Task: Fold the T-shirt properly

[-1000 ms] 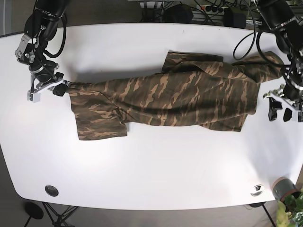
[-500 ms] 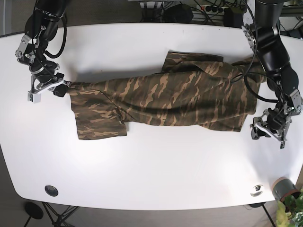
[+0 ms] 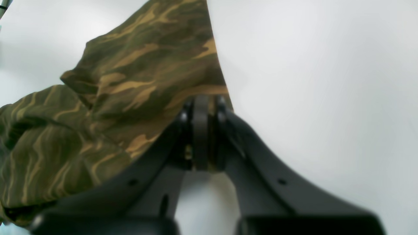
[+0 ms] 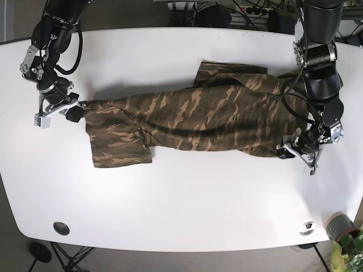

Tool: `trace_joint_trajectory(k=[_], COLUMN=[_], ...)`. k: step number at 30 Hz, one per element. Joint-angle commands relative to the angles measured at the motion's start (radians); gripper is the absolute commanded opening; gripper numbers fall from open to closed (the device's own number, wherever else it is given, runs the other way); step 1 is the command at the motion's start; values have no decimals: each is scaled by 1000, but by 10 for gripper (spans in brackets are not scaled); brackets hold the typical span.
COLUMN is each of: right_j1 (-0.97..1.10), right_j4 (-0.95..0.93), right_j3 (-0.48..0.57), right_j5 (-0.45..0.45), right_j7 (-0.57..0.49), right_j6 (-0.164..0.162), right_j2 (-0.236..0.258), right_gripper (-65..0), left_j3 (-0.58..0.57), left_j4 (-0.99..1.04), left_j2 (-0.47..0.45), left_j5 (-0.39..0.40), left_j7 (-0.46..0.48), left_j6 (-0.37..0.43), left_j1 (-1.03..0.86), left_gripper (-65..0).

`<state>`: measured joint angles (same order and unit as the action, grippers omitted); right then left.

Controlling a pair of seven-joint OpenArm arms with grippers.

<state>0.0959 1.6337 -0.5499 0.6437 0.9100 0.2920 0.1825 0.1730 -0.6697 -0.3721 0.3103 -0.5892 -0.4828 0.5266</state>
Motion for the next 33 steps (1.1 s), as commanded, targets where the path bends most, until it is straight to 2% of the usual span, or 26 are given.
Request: trace_joint_trajectory(k=[1, 4, 9, 16, 28, 33], right_j1=[-11, -11, -12, -29, -32, -32], right_j4=[20, 20, 20, 20, 20, 20], right_j3=[-5, -5, -5, -5, -3, -3], right_j5=[15, 15, 15, 15, 15, 15], right_j7=[-19, -19, -19, -19, -19, -19], right_j6=[8, 8, 6, 5, 3, 3], right_j2=[15, 15, 15, 15, 15, 13], right_gripper=[-629, -629, -629, -629, -629, -629], left_j3=[-8, -10, -31, -36, -36, -37], left_j4=[12, 9, 11, 9, 6, -71], left_j2=[-18, 5, 18, 17, -21, -54], left_j5=[3, 3, -1, -1, -1, -3], left_j7=[12, 8, -33, -94, -108, -113], left_j6=[-7, -12, -92, -161, -170, -170], left_j1=[36, 31, 30, 14, -23, -55], left_gripper=[-317, -317, -317, -317, -317, -317])
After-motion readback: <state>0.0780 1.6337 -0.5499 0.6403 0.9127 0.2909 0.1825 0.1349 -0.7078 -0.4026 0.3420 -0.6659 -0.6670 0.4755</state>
